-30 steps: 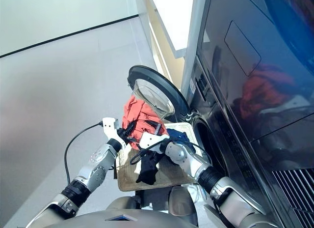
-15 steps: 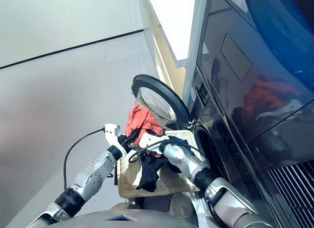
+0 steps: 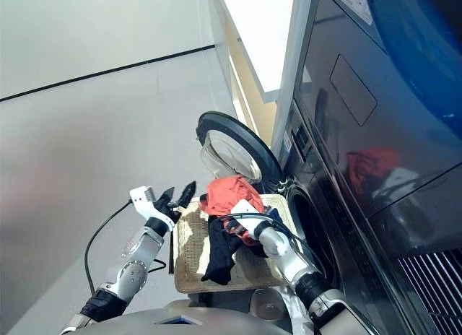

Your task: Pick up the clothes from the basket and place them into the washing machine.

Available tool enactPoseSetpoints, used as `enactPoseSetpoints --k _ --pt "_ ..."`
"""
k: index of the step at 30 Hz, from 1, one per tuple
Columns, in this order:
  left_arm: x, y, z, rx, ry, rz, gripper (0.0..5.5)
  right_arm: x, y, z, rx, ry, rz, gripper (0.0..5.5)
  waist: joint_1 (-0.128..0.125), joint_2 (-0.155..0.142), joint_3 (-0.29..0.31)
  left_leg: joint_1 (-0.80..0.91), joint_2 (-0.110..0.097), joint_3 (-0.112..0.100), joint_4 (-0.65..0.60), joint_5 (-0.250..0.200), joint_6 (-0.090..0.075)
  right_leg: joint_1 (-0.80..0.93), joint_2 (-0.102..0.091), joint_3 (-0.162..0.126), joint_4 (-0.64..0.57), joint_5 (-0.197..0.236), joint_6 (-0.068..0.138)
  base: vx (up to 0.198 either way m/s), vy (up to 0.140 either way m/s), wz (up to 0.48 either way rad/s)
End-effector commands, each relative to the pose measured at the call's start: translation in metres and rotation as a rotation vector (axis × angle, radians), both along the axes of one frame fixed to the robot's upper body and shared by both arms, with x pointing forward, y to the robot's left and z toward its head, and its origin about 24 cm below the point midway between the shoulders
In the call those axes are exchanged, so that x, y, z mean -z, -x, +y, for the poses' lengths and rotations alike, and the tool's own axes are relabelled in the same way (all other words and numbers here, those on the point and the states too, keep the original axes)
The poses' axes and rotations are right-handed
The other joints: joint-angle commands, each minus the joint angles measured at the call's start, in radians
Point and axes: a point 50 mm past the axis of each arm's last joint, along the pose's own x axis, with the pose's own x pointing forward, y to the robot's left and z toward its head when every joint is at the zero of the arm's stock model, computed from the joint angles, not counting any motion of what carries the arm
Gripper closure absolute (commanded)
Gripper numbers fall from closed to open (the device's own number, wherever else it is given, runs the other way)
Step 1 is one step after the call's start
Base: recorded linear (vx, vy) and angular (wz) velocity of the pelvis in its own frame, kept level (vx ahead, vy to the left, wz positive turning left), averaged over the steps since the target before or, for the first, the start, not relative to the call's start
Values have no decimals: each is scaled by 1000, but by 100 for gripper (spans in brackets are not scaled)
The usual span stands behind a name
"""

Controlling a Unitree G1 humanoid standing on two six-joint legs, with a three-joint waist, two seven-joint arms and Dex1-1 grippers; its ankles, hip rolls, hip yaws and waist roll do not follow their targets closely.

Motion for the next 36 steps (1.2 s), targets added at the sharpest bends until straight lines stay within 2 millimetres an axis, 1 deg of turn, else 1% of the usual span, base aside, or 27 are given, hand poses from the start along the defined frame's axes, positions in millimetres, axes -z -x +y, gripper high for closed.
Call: enactPoseSetpoints --k 1,2,4,5,6,7,9,11,12,15,16,17,19,20,21,24,25,26,27,28,30,31,32,33,34,35,36 --pt "-13 -17 25 -143 -87 -75 0 -22 -31 11 180 -205 -120 550 -3 -81 76 -1 -82 26 85 -97 17 83 -42 28 -162 22 96 -119 21 -37" --pt "-8 -19 26 -159 -109 -53 0 -19 -32 6 253 -242 -109 550 -3 -79 86 -18 -82 27 94 -97 18 65 -44 29 -151 23 95 -116 26 -46" --pt "2 -20 30 -190 -147 3 0 -22 -39 0 338 -282 -120 550 -3 -74 109 -55 -83 28 109 -96 19 22 -47 35 -126 24 93 -90 27 -45" --pt "2 -20 30 -190 -147 2 0 -22 -39 0 338 -282 -121 550 -3 -74 108 -57 -83 29 110 -96 19 20 -47 36 -125 23 93 -111 37 -51" --pt "8 -22 32 -213 -174 37 0 -30 -48 -6 426 -340 -161 550 -5 -71 135 -99 -82 30 129 -95 20 -28 -50 39 -95 23 90 -123 33 -99" --pt "12 -22 33 -221 -192 65 0 -35 -53 -10 478 -366 -186 550 -5 -70 149 -122 -83 32 142 -98 21 -59 -49 42 -70 20 88 -152 44 -139" --pt "15 -25 32 -231 -212 86 0 -44 -61 -13 544 -406 -231 550 -8 -66 162 -165 -85 35 155 -95 21 -109 -51 45 -43 20 86 -79 27 -75" --pt "15 -26 31 -237 -217 87 0 -48 -65 -16 581 -414 -250 550 -8 -62 170 -190 -84 35 165 -96 21 -137 -54 43 -29 17 86 -40 9 22" --pt "16 -29 26 -245 -228 97 0 -57 -74 -20 664 -448 -298 550 -8 -53 194 -234 -87 37 184 -101 22 -189 -56 42 0 10 84 -76 19 54" --pt "9 -34 22 -242 -242 73 0 -74 -88 -19 711 -495 -358 550 -7 -45 211 -302 -87 40 218 -107 22 -263 -57 46 42 2 80 -27 9 23" --pt "9 -34 22 -242 -242 72 0 -74 -88 -19 711 -495 -358 550 -7 -45 210 -304 -87 40 219 -107 22 -264 -57 47 43 2 80 -59 -1 29" --pt "5 -37 19 -233 -254 55 0 -83 -96 -25 782 -531 -392 550 -7 -39 224 -360 -89 39 259 -119 23 -321 -60 48 79 -5 77 -56 -11 52" --pt "1 -41 18 -238 -265 39 0 -95 -104 -34 880 -587 -437 550 -7 -33 232 -428 -91 37 310 -134 24 -383 -62 51 120 -16 75 -63 -10 77" --pt "-2 -42 20 -246 -267 31 0 -103 -109 -37 917 -619 -467 550 -8 -31 236 -465 -93 36 349 -147 27 -411 -60 59 142 -20 71 0 0 0" --pt "-4 -43 19 -245 -273 22 0 -109 -112 -44 968 -647 -488 550 -7 -26 236 -492 -93 38 372 -159 30 -444 -56 62 165 -26 71 0 0 0" --pt "-8 -45 23 -256 -288 10 0 -127 -121 -56 1063 -717 -546 550 -1 -18 237 -577 -88 41 445 -187 40 -526 -50 72 230 -46 63 27 -3 14" --pt "-8 -45 24 -260 -288 10 0 -132 -124 -59 1100 -749 -564 550 4 -13 233 -586 -82 34 471 -229 41 -539 -41 83 259 -84 65 92 -7 28" --pt "-10 -45 24 -265 -288 5 0 -138 -125 -64 1146 -784 -588 550 5 -9 235 -606 -83 36 490 -237 45 -561 -39 87 279 -90 63 86 -4 5" --pt "-11 -46 26 -270 -291 2 0 -145 -126 -74 1201 -812 -614 550 7 -6 235 -631 -80 38 515 -250 47 -590 -38 88 309 -100 62 0 0 0" --pt "-11 -46 25 -270 -286 3 0 -149 -127 -77 1239 -830 -628 550 8 -4 234 -642 -79 35 522 -253 47 -604 -37 92 317 -104 61 0 0 0" --pt "-11 -46 25 -259 -297 2 0 -156 -126 -97 1317 -830 -657 550 8 0 231 -667 -78 37 529 -258 52 -636 -33 101 329 -106 58 0 0 0" --pt "-11 -46 25 -256 -300 1 0 -164 -128 -103 1348 -835 -683 550 9 4 230 -676 -76 39 528 -259 53 -652 -32 105 330 -105 59 0 0 0" --pt "-12 -47 25 -255 -299 -1 0 -166 -128 -104 1349 -835 -685 550 11 4 229 -680 -76 40 529 -259 53 -656 -32 106 332 -105 59 0 0 0" --pt "-14 -48 27 -244 -316 -14 0 -184 -128 -127 1411 -833 -745 550 10 11 229 -698 -74 39 525 -257 52 -681 -32 114 330 -104 60 0 0 0" --pt "-16 -49 27 -237 -319 -24 0 -196 -128 -137 1428 -827 -786 550 13 14 228 -708 -72 39 522 -256 51 -693 -29 118 328 -104 60 0 0 0" --pt "-19 -50 28 -230 -327 -39 0 -213 -125 -154 1442 -813 -849 550 16 16 228 -719 -72 39 520 -254 50 -710 -27 122 331 -102 60 0 0 0" --pt "-21 -51 31 -233 -337 -49 0 -238 -122 -165 1442 -825 -959 550 15 19 230 -730 -72 40 521 -255 51 -727 -22 128 334 -102 61 0 0 0"
